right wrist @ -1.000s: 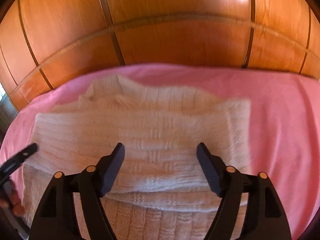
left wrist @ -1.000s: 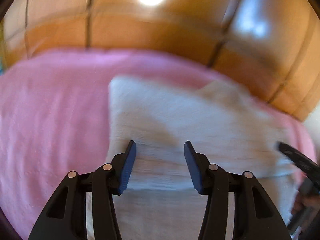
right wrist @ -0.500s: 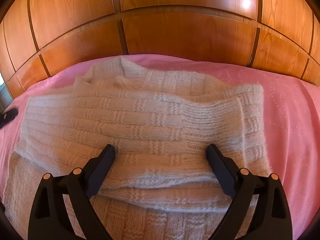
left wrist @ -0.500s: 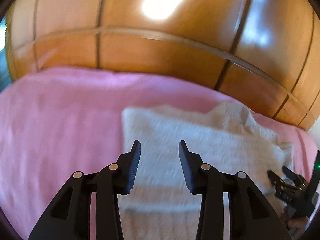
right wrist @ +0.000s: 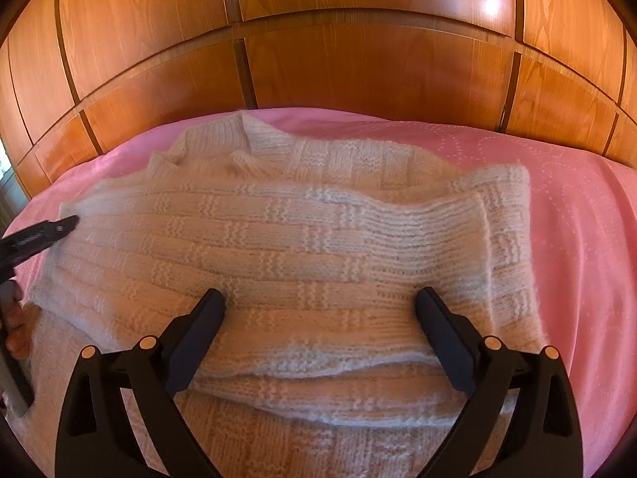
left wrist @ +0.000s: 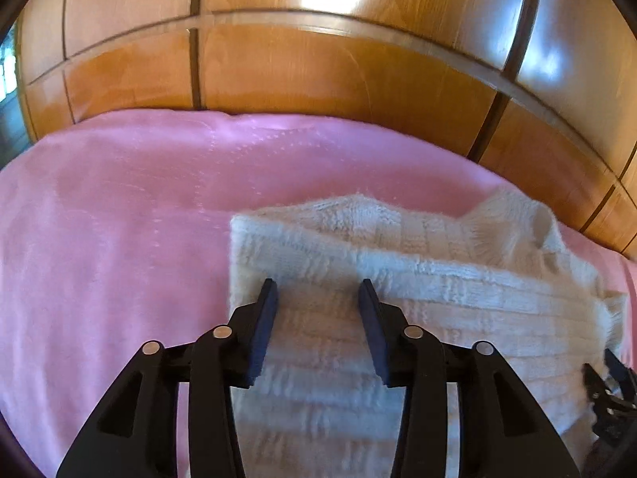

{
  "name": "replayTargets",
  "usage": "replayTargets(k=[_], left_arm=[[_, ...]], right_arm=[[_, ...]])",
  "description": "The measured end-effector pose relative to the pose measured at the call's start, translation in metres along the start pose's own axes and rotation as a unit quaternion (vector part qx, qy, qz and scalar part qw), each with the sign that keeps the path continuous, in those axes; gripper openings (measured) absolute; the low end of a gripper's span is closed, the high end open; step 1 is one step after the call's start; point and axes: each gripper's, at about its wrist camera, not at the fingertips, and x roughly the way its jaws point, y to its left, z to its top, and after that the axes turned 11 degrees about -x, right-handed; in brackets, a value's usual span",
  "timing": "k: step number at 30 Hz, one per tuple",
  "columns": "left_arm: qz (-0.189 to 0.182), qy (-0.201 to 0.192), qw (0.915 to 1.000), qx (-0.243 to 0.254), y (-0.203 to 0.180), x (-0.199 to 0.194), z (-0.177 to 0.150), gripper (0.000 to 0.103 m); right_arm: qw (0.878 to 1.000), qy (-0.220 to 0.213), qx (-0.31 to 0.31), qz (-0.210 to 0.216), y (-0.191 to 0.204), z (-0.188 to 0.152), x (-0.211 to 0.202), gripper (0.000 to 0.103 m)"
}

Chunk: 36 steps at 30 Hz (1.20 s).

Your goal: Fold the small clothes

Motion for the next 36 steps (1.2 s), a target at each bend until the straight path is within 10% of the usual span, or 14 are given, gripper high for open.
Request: replayTargets(k=[16, 36], left_arm=[[-0.038, -0.072, 0.9966, 0.012, 0.007, -0.155, -0.039, 0.061], [-0.009, -0.076, 0.9967, 0.026, 0.056, -0.230, -0.104, 0.061]], right_arm=[[1.000, 0.003, -0.005, -0.010, 0.007, 0.002, -0.001, 0.098], [0.998, 0.053, 0.005, -0.036, 0.002, -0.044, -0.073, 0.101]])
